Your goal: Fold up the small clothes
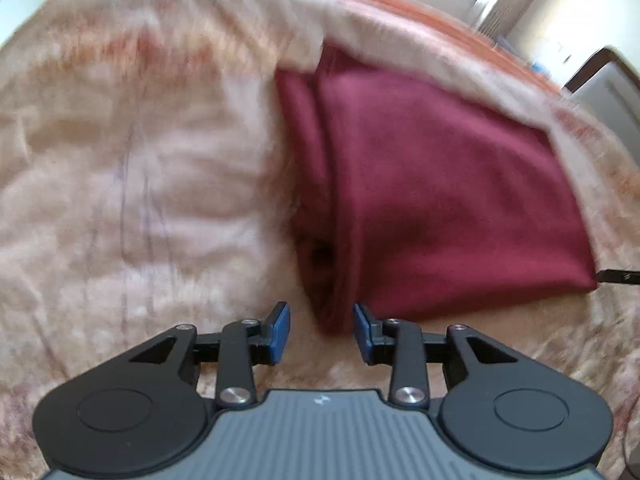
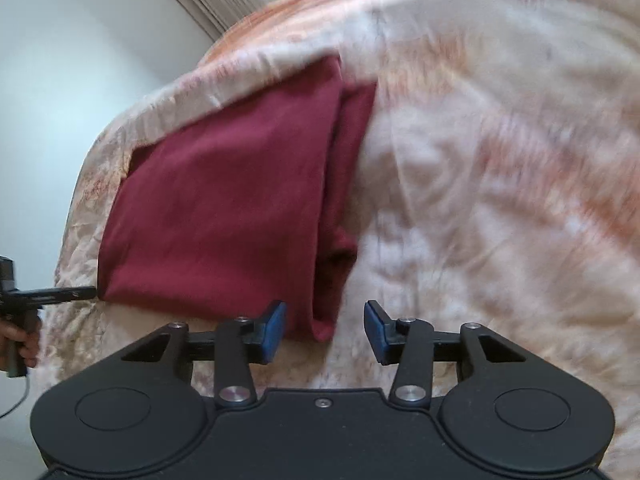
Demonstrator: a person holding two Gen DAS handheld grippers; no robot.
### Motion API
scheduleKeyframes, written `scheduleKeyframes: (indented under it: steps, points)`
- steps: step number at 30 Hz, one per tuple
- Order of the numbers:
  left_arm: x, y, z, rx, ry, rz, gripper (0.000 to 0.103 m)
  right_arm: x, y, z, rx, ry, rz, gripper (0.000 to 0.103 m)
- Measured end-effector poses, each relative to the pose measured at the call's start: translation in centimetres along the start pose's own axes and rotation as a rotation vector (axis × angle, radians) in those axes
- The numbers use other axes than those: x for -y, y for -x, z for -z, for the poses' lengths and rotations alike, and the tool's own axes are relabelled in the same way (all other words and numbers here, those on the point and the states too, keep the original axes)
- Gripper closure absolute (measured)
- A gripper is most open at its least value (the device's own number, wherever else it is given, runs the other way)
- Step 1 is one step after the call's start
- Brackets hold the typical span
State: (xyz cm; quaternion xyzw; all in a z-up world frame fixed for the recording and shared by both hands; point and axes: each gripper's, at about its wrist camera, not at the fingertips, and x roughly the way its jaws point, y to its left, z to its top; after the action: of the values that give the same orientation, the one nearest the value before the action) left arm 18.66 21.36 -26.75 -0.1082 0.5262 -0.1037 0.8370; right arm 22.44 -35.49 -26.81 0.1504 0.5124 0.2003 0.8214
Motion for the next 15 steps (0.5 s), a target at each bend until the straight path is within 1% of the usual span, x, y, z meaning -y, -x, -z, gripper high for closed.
scheduleKeyframes:
  steps: [1, 3, 5, 7, 9, 11, 13, 14, 15]
  points:
    - [0.5, 0.7, -0.2, 0.028, -0.009, 0.02, 0.061, -0.6, 0.6, -0.2, 0.035, 0.028, 0.003, 0.055]
    - [2.0, 1.6, -1.0, 0.08, -0.035, 0.054, 0.053, -2.3, 1.3, -0.5, 0.102, 0.076, -0.009, 0.047]
    - [3.6, 1.4, -2.0, 0.114, -0.064, 0.099, 0.049, -4.3, 0.9, -1.1, 0.145, 0.12, -0.048, 0.045]
    - [5.4, 0.1, -3.3, 0.128, -0.082, 0.131, 0.047, -6.3, -0.4, -1.8, 0.153, 0.163, -0.088, 0.045]
    - [6.8, -1.7, -4.6, 0.125, -0.09, 0.142, 0.046, -8.3, -2.4, -2.5, 0.144, 0.214, -0.122, 0.043]
    - [7.6, -4.2, -5.5, 0.098, -0.08, 0.122, 0.046, -9.8, -4.5, -3.2, 0.123, 0.256, -0.148, 0.042]
    - [7.4, -6.5, -5.9, 0.044, -0.056, 0.062, 0.045, -10.8, -6.2, -3.7, 0.093, 0.295, -0.152, 0.04]
    - [7.0, -7.6, -5.8, 0.009, -0.035, 0.035, 0.047, -11.0, -7.0, -3.6, 0.073, 0.311, -0.147, 0.036]
    - [6.7, -7.9, -5.7, 0.003, -0.027, 0.034, 0.049, -11.0, -7.8, -3.5, 0.04, 0.316, -0.131, 0.035]
